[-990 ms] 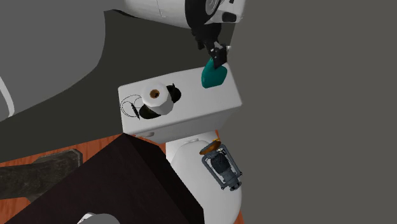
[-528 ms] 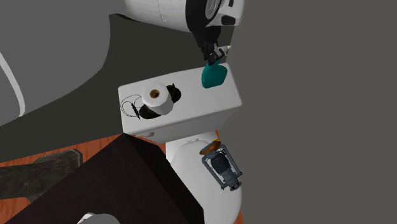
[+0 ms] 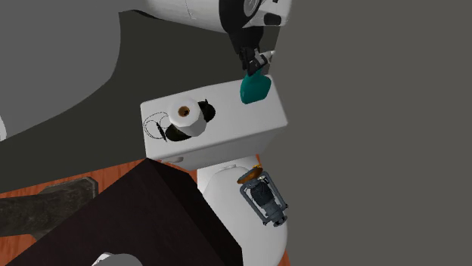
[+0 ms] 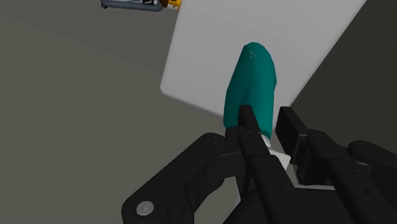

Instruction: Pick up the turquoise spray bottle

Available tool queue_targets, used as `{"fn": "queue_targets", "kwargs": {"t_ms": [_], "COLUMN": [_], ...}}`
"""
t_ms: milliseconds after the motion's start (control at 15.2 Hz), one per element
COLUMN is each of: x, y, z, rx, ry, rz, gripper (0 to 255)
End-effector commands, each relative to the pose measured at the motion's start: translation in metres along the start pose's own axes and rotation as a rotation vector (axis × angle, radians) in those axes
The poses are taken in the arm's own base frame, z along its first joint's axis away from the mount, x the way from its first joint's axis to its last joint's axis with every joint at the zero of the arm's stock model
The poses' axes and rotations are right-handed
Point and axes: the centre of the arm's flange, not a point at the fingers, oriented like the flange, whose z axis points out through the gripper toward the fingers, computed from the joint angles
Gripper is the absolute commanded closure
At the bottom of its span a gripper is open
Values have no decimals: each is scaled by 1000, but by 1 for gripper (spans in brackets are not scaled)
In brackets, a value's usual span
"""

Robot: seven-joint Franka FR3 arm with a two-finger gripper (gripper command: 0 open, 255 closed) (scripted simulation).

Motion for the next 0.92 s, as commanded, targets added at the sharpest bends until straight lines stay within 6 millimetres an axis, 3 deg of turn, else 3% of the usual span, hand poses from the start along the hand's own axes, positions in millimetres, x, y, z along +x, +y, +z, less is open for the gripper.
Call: {"fn": "queue_targets", "kwargs": {"t_ms": [0, 726, 858], "x": [2, 6, 6], "y": [0, 6, 6], "z": [-10, -67, -68], "rx": [0, 0, 0], "ry": [0, 0, 0], "rz": [0, 0, 0], "gripper": [255, 255, 255]}}
